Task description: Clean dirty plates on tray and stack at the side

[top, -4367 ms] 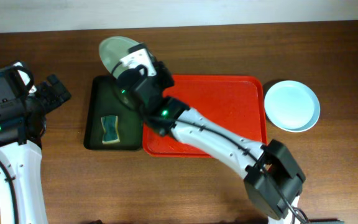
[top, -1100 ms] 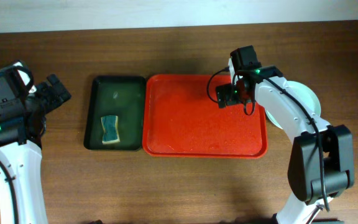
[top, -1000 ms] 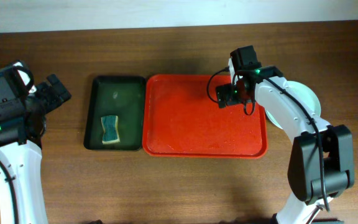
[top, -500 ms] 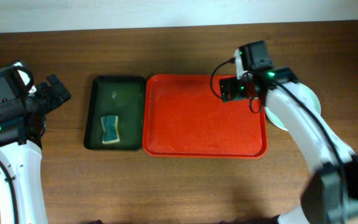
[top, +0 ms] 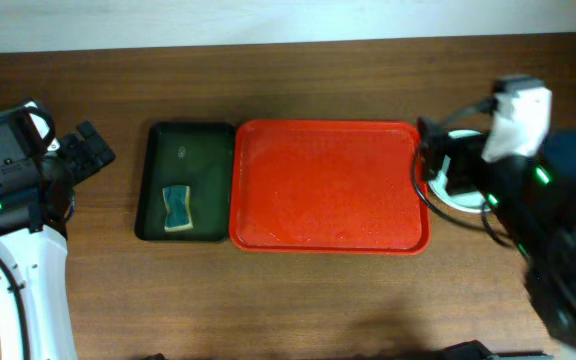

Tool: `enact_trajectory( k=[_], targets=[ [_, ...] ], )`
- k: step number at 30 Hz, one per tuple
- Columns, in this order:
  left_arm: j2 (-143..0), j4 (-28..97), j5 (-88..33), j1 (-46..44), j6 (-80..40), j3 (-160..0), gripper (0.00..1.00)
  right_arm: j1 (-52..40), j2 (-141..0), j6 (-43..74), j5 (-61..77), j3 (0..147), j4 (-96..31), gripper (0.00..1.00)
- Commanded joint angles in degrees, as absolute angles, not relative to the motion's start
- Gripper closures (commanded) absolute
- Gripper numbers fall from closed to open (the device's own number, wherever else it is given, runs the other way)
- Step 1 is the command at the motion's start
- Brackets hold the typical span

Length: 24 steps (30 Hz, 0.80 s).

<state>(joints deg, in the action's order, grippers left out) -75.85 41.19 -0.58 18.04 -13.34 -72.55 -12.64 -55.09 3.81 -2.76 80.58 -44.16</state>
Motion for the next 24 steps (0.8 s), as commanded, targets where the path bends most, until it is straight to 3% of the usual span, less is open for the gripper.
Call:
enact_trajectory(
  k=[1,15,24],
  targets=[
    [-76.0,41.3,-0.2,18.3,-14.1,-72.8,0.01,-12.7,-47.5,3.4,-6.6,80.6,-44.1,0.01],
    [-76.0,41.3,-0.2,18.3,-14.1,-72.8,0.01,-6.2,-8.0,3.4,-4.9,59.9,-41.9,0.02],
    [-76.0,41.3,-0.2,18.3,-14.1,-72.8,0.00,-5.5,-0.3,3.4,-3.6,42.1,-27.6,0.01]
  ],
)
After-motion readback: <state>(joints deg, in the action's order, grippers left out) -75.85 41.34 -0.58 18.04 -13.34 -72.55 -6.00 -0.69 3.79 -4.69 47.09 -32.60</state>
